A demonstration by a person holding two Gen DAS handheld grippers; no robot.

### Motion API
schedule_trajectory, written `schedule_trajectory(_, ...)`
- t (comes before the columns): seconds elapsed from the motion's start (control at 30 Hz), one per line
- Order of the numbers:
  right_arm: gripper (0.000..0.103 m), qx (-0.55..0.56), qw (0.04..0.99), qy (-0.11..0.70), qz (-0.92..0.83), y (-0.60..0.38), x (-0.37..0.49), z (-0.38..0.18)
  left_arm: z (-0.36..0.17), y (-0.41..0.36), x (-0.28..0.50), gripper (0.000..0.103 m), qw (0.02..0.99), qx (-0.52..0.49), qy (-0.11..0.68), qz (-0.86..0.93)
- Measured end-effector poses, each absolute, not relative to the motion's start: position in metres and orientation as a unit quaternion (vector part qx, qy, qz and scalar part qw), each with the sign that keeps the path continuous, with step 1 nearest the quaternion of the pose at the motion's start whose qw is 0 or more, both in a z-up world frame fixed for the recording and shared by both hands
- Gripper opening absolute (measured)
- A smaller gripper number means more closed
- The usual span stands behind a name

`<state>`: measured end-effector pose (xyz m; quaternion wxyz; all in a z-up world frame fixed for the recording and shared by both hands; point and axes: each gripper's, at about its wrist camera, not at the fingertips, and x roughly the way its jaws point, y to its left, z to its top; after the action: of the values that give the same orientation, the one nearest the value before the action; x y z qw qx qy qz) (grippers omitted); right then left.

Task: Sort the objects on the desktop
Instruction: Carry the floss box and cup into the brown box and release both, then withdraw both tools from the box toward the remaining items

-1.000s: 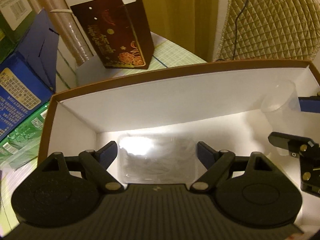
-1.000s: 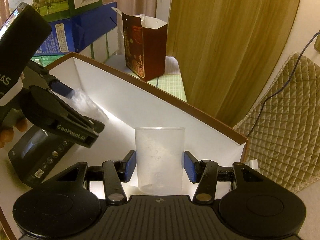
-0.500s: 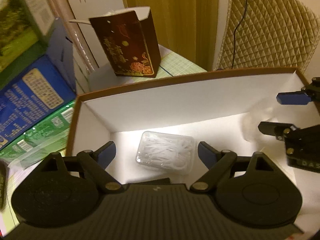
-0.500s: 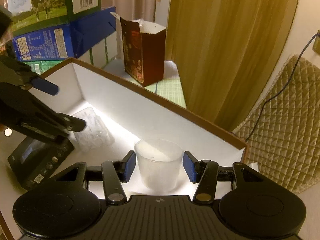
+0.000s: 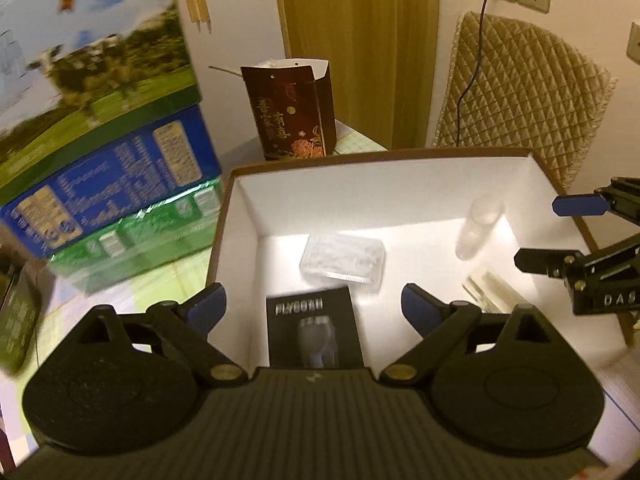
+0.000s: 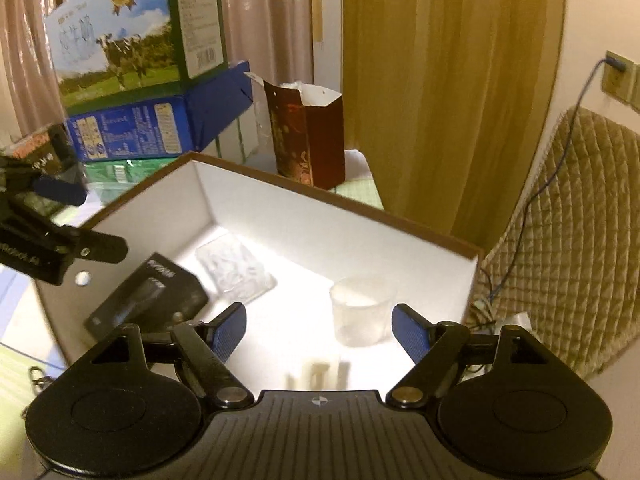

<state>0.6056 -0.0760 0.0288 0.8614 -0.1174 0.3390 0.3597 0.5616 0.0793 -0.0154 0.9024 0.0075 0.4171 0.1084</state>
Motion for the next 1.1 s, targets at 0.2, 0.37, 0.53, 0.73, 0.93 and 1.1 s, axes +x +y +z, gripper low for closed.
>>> schedule_trajectory(0.2, 0.077, -0.082, 0.87, 0.327, 0.359, -0.094, 0.567, 0.045, -0.003, 0.079, 0.507, 0.093, 0.905, -0.014, 0.407, 0.125)
schedule_trajectory(0.37, 0.078, -0.079, 0.882, 0.301, 0.354, -0.107, 0.53, 0.055, 0.006, 0.082, 0.459, 0.093, 0.906, -0.024, 0.396, 0.144)
schedule_trajectory(0.53, 0.078, -0.091, 0.881, 0.3, 0.354, -0.11, 0.496, 0.054, 0.005, 0.08, 0.421, 0.093, 0.901, -0.025, 0.399, 0.167)
schedule_trajectory(0.73, 0.083, -0.086, 0.878, 0.31, 0.355, -0.111, 0.459, 0.051, -0.006, 0.075, 0.381, 0.093, 0.895, -0.034, 0.409, 0.175)
schedule_trajectory(0.93, 0.089, -0.068, 0.867, 0.341, 0.357, -0.111, 0.427, 0.043, -0.021, 0.074, 0.347, 0.093, 0.884, -0.047, 0.427, 0.183)
schedule_trajectory(1.1, 0.088, -0.031, 0.847, 0.388, 0.362, -0.109, 0.415, 0.028, -0.036, 0.077, 0.327, 0.092, 0.873, -0.057, 0.445, 0.191)
